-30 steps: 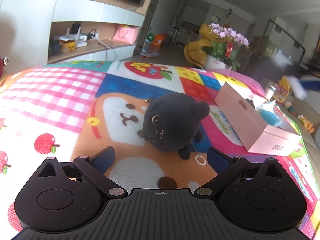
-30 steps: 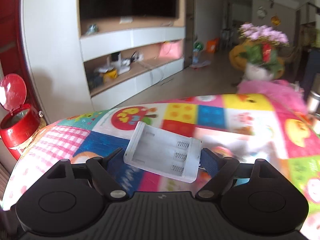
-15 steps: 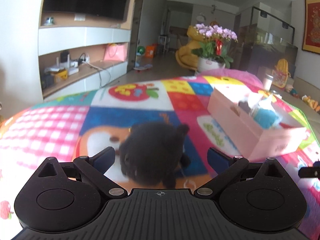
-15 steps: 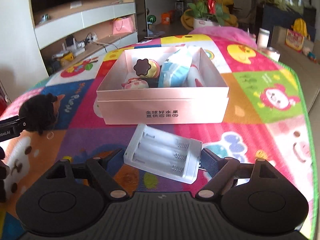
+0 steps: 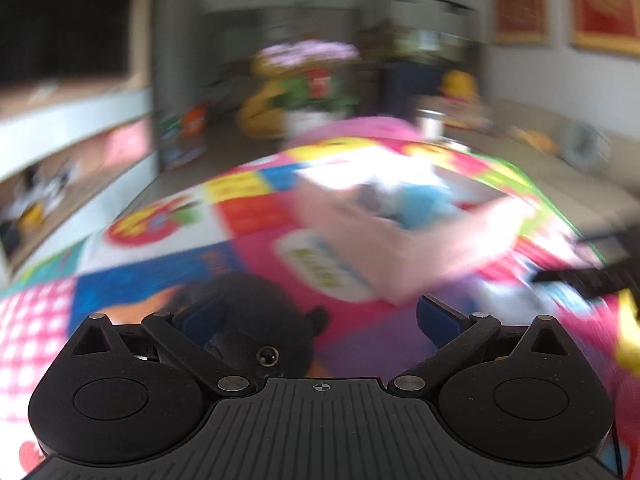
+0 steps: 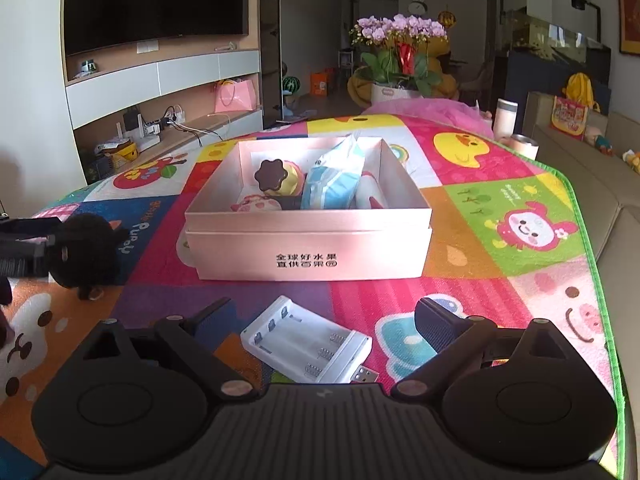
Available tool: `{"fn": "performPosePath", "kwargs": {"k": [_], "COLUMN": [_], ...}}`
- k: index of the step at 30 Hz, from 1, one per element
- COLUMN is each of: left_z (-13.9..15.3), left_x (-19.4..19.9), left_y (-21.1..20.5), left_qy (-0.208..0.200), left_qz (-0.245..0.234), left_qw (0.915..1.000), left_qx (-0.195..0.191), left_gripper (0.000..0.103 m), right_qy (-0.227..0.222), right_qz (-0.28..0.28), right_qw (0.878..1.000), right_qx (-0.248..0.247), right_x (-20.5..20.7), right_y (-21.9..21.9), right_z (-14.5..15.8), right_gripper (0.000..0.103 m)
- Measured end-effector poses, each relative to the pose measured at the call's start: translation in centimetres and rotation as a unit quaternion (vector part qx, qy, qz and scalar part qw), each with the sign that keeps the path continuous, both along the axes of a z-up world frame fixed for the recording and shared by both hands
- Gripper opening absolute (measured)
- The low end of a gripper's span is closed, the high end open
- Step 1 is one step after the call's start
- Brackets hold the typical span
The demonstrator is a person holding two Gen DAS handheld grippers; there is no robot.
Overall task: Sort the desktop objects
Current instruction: 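Grasp the black plush cat with the left gripper while the right gripper sets the battery holder on the mat, then hold the black plush cat in the left gripper above the mat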
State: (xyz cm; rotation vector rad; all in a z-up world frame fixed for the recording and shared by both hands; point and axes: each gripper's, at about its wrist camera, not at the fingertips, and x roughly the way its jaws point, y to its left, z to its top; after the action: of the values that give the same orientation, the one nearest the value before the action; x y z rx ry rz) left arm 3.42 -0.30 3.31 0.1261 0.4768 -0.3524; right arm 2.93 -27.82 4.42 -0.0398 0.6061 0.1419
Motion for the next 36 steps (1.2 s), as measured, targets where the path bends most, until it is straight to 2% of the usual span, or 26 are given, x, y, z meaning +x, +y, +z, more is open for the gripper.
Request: {"fn": "performPosePath", "kwargs": {"k": [2, 4, 11, 13, 16, 21, 25, 26, 28, 29, 32, 36], "left_z": [-0.4, -0.6, 0.3, 0.9, 1.3, -0.9, -2.2, -2.4, -2.7, -3.0, -3.0, -2.9], "left_x": [-1.2, -1.6, -1.6, -2.3, -2.9, 0.1, 1.9, 2.0, 2.3, 2.3, 1.9, 0.9], "left_y": [-1.4, -2.3, -2.3, -1.8, -1.1, -1.0, -1.1, -1.1, -1.1, -0.9, 0.0, 1.5], "left_qy": [-0.007, -0.003, 0.012, -0.009, -0.035, 0.033, 0.062, 0.062, 0.065, 0.069, 0.068, 0.060], "left_qz": [-0.037, -0.059, -0.066, -0.037, 0.039, 0.114, 0.110, 0.111, 0.108, 0.110, 0.100, 0.070], "left_qw": [0.9992, 0.9982, 0.9966, 0.9977, 0.9976, 0.9928, 0.9917, 0.9917, 0.9920, 0.9915, 0.9927, 0.9952], "left_qx": [0.016, 0.009, -0.047, -0.057, -0.046, -0.016, -0.025, -0.021, -0.007, -0.001, -0.004, 0.033], "left_gripper": [0.103, 0.103, 0.103, 0.103, 0.103, 0.103, 0.103, 0.100, 0.079, 0.073, 0.071, 0.071], "right_qy": [-0.005, -0.005, 0.003, 0.001, 0.004, 0.029, 0.040, 0.042, 0.045, 0.046, 0.038, 0.044], "right_qz": [-0.002, -0.006, -0.022, -0.029, -0.048, -0.076, -0.078, -0.076, -0.072, -0.070, -0.066, -0.063], "right_qw": [1.000, 1.000, 1.000, 1.000, 0.999, 0.996, 0.995, 0.996, 0.996, 0.996, 0.997, 0.997], "right_qx": [-0.004, -0.002, 0.001, -0.002, 0.004, 0.033, 0.041, 0.037, 0.029, 0.025, 0.019, 0.016], "right_x": [0.1, 0.4, 0.3, 0.1, 0.1, 0.5, -0.1, -0.3, -0.5, -0.6, -0.7, -0.5], "right_y": [0.0, -0.1, -0.6, -1.0, -1.8, -2.9, -2.7, -2.6, -2.2, -2.0, -1.7, -1.5], "right_z": [0.3, 0.4, -0.1, -0.2, -0.5, -1.6, -2.6, -2.9, -3.3, -3.5, -3.3, -3.4], "right_gripper": [0.097, 0.098, 0.100, 0.102, 0.103, 0.103, 0.103, 0.103, 0.103, 0.103, 0.103, 0.103]}}
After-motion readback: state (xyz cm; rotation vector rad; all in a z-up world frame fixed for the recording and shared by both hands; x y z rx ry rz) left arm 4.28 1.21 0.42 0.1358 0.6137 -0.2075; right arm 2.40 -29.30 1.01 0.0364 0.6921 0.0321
